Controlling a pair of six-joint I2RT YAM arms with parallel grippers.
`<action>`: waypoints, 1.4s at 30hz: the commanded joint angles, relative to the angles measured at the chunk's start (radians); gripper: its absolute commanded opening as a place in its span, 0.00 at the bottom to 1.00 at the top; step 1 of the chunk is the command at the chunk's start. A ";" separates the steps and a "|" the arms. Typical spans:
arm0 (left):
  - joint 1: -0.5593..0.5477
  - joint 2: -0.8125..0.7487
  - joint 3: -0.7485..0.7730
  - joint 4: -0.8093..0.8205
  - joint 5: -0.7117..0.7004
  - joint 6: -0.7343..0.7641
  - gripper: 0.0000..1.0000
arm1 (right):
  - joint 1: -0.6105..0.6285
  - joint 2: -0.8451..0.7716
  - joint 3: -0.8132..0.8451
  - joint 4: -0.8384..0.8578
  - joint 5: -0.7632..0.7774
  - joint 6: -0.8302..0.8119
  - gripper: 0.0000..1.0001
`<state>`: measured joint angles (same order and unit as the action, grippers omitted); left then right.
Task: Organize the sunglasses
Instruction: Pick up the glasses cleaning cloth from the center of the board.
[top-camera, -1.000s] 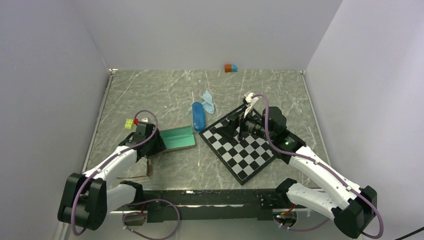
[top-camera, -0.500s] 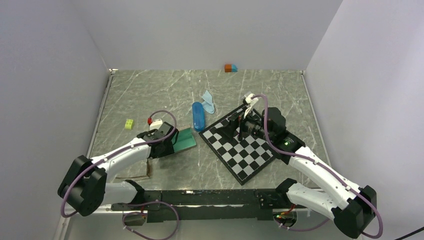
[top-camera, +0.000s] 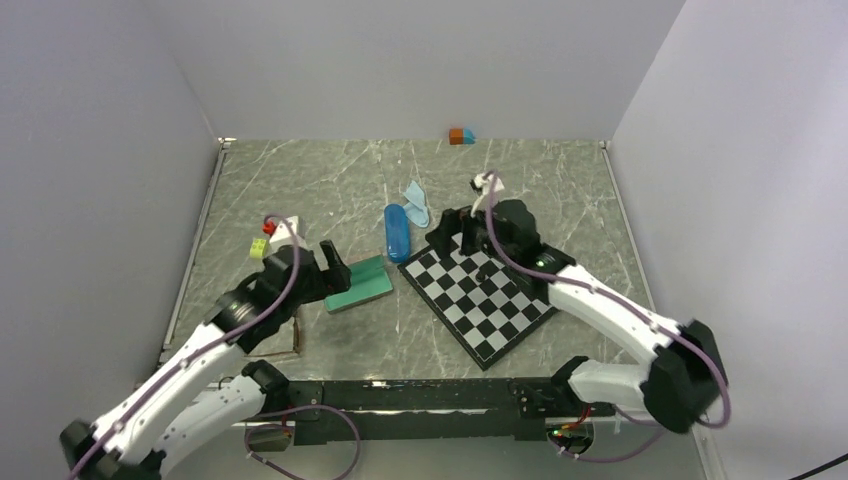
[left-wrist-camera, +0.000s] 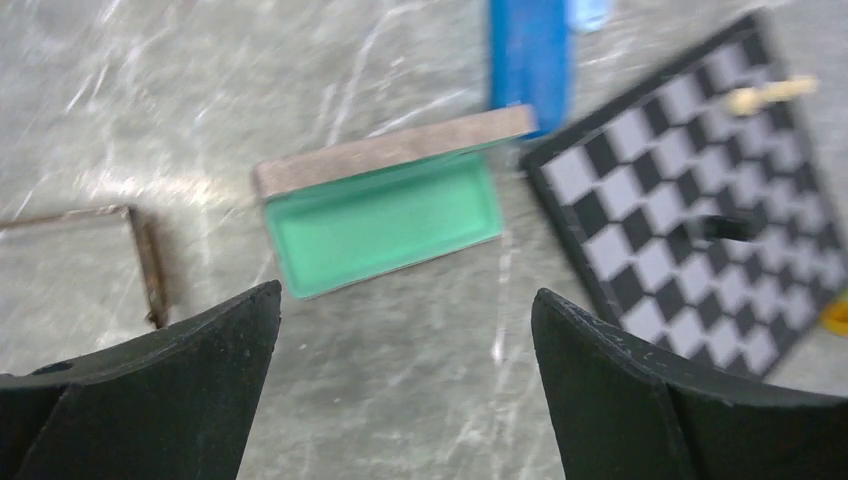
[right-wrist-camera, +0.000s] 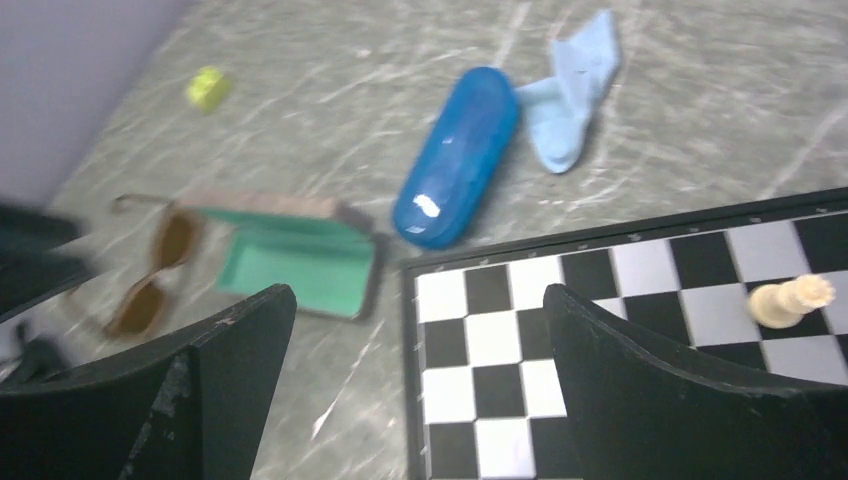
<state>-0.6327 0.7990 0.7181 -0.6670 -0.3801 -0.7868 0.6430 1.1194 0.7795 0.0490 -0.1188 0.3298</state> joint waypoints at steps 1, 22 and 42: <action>-0.002 -0.171 -0.020 0.158 0.150 0.137 0.99 | -0.006 0.207 0.184 -0.016 0.261 0.006 1.00; -0.001 -0.268 -0.126 0.173 0.013 0.096 0.99 | -0.009 1.122 0.834 -0.128 0.534 -0.043 0.53; -0.001 -0.222 -0.117 0.123 0.069 0.043 0.99 | 0.010 0.568 0.449 -0.134 0.118 -0.059 0.00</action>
<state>-0.6327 0.5758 0.5926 -0.5442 -0.3538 -0.7265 0.6430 1.8866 1.3399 -0.0811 0.1829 0.2478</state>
